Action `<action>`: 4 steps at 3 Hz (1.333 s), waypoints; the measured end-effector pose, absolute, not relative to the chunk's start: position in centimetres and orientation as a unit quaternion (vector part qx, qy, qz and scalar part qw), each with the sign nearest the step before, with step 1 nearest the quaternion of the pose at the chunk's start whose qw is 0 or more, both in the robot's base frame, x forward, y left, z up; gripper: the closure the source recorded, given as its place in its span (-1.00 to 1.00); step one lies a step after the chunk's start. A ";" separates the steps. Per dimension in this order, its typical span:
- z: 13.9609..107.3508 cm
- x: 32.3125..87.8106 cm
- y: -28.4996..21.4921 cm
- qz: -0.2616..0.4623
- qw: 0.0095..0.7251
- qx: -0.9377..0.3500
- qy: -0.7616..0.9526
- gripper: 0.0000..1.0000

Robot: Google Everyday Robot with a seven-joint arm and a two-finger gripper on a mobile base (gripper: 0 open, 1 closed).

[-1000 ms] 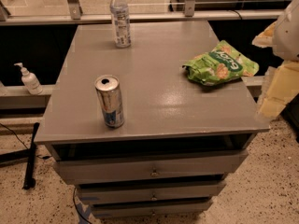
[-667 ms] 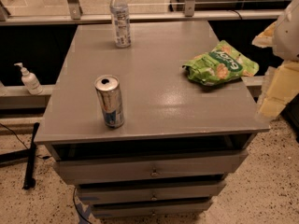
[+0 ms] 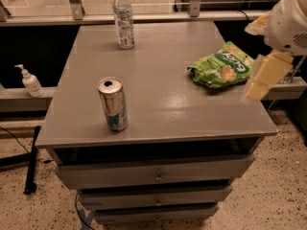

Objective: Knock blue plastic bottle over

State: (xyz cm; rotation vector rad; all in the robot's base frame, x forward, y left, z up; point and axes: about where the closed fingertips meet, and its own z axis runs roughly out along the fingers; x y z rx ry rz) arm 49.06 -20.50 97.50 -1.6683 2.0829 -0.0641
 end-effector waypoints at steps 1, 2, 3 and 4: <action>97.7 57.4 -17.3 -0.011 0.324 -0.609 0.724 -1.00; 98.1 65.4 -13.5 -0.005 0.402 -0.603 0.689 -1.00; 98.5 71.3 -11.1 -0.009 0.441 -0.578 0.686 -1.00; 98.5 71.6 -10.7 -0.005 0.444 -0.575 0.687 -1.00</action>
Offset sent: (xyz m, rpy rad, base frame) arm 0.2681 0.1170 0.0154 0.3760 -0.4432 0.1413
